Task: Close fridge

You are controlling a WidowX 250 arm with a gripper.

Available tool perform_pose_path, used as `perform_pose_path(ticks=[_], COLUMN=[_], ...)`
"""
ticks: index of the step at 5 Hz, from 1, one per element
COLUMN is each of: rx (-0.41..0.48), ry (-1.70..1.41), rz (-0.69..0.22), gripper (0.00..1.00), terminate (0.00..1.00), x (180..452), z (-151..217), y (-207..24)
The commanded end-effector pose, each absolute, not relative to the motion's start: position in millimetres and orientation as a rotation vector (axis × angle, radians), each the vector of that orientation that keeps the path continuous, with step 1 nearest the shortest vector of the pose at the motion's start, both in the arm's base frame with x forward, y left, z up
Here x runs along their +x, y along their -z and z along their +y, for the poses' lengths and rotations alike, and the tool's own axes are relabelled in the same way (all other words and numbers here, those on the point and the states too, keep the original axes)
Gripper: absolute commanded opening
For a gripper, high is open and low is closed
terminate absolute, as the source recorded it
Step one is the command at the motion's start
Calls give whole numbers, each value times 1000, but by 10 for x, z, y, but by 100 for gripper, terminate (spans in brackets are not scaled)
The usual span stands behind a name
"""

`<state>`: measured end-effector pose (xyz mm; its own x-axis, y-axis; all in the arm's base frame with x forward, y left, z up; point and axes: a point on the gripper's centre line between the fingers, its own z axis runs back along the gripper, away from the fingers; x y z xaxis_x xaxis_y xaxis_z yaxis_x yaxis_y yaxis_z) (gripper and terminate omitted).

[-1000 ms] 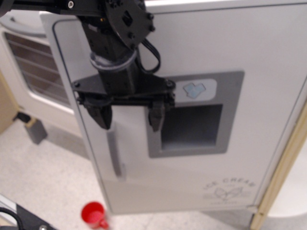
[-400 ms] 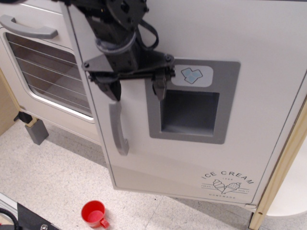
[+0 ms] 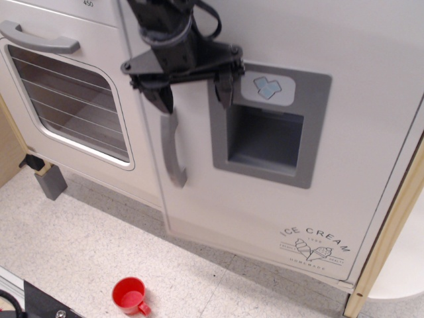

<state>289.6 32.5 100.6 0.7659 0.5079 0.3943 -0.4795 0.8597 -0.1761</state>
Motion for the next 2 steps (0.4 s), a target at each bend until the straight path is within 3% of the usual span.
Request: perform_pose_path(ticks=[1, 2], rx=[-77, -77], ry=[-591, -590], rz=[-512, -508], gripper=[100, 100], terminate=[0, 100], x=[3094, 3091], z=[438, 445], y=[-1240, -1255])
